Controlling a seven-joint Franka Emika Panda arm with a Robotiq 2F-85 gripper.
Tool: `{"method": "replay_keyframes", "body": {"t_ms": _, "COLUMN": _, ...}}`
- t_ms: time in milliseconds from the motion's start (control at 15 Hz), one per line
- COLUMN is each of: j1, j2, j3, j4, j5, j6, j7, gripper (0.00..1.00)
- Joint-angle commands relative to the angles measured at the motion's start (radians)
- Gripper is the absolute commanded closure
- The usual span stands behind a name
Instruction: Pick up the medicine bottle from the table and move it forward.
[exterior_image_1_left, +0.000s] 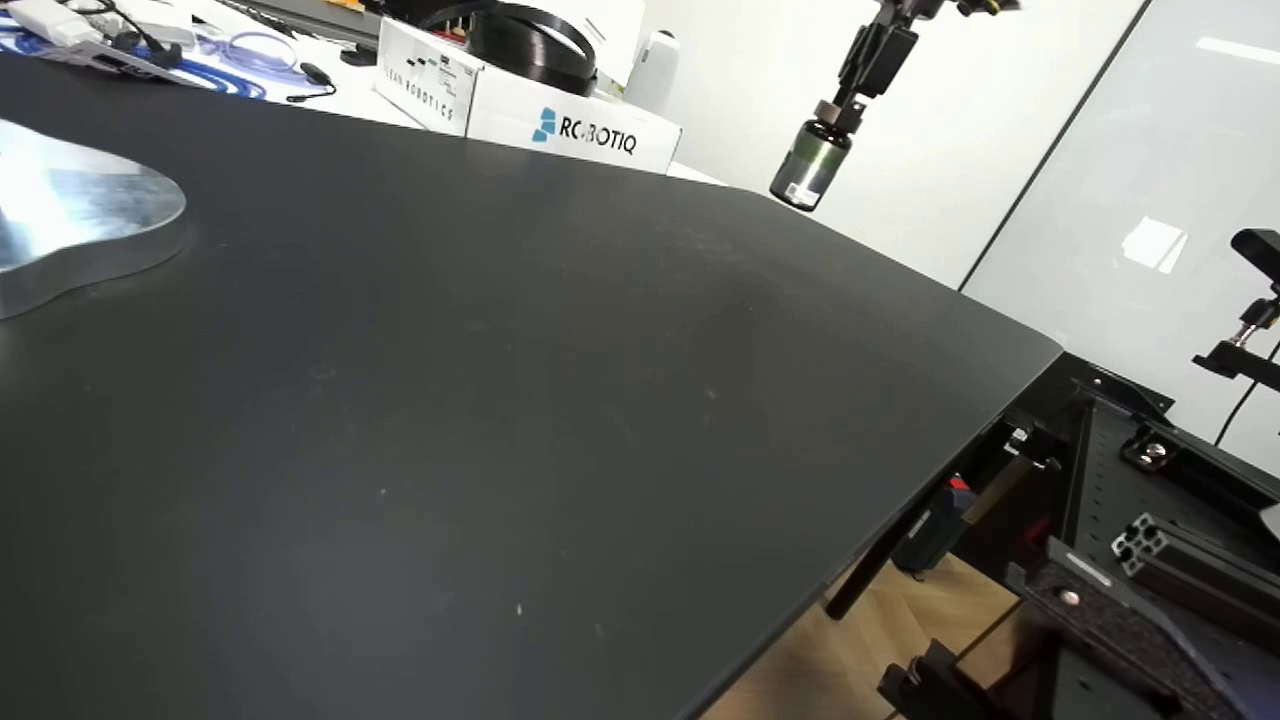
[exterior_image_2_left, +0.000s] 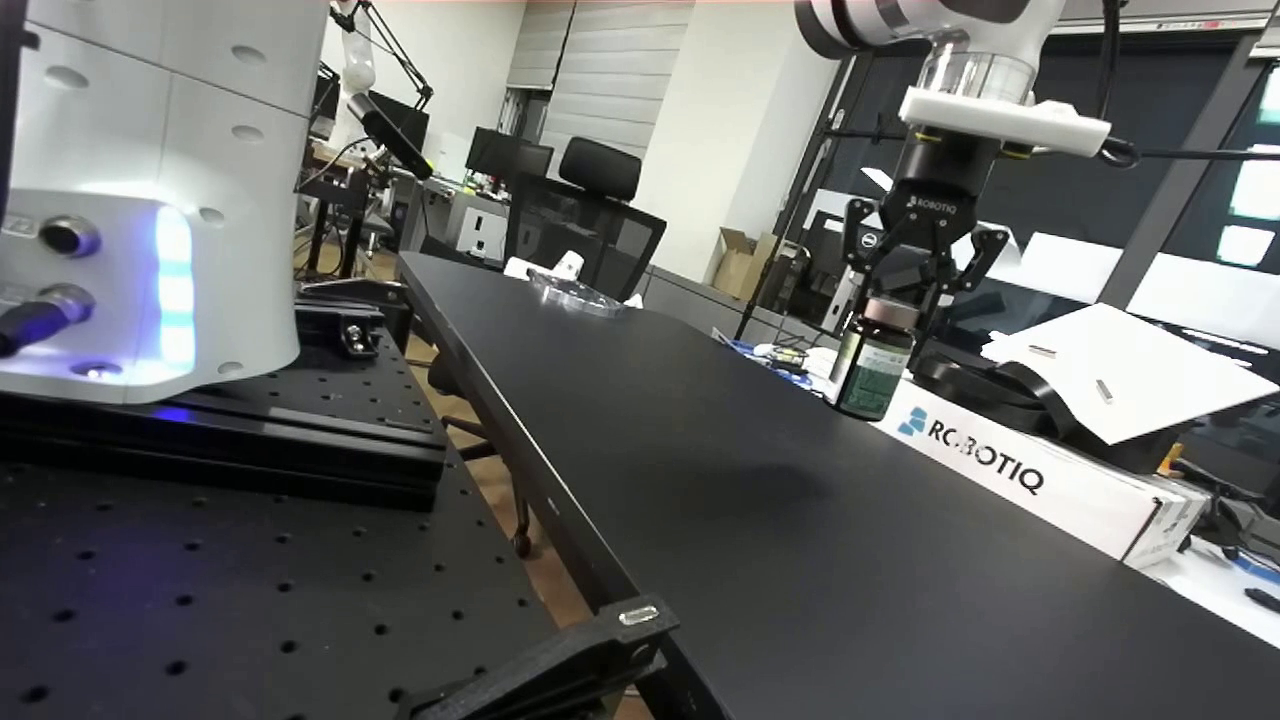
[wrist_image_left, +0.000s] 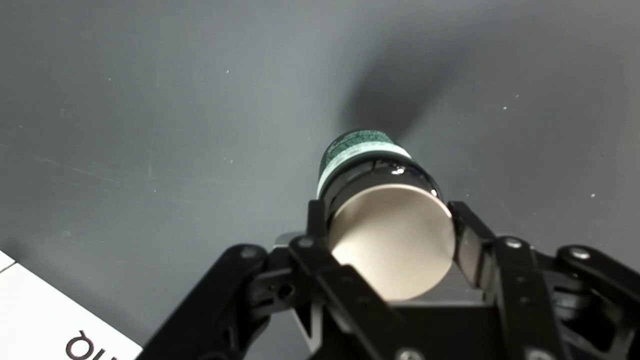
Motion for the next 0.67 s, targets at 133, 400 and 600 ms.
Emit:
{"method": "replay_keyframes", "body": {"t_ms": 133, "j1": -0.019, "j2": 0.273, "j3": 0.072, "j4": 0.349, "j5": -0.007, "j6": -0.139, "j7": 0.072, "gripper": 0.64}}
{"method": "replay_keyframes", "body": {"t_ms": 400, "j1": -0.033, "j2": 0.377, "j3": 0.103, "j4": 0.481, "j5": -0.014, "j6": -0.195, "j7": 0.077, "gripper": 0.64}}
{"method": "replay_keyframes", "body": {"t_ms": 600, "j1": -0.047, "j2": 0.419, "j3": 0.115, "j4": 0.536, "j5": -0.012, "j6": -0.215, "j7": 0.075, "gripper": 0.64}}
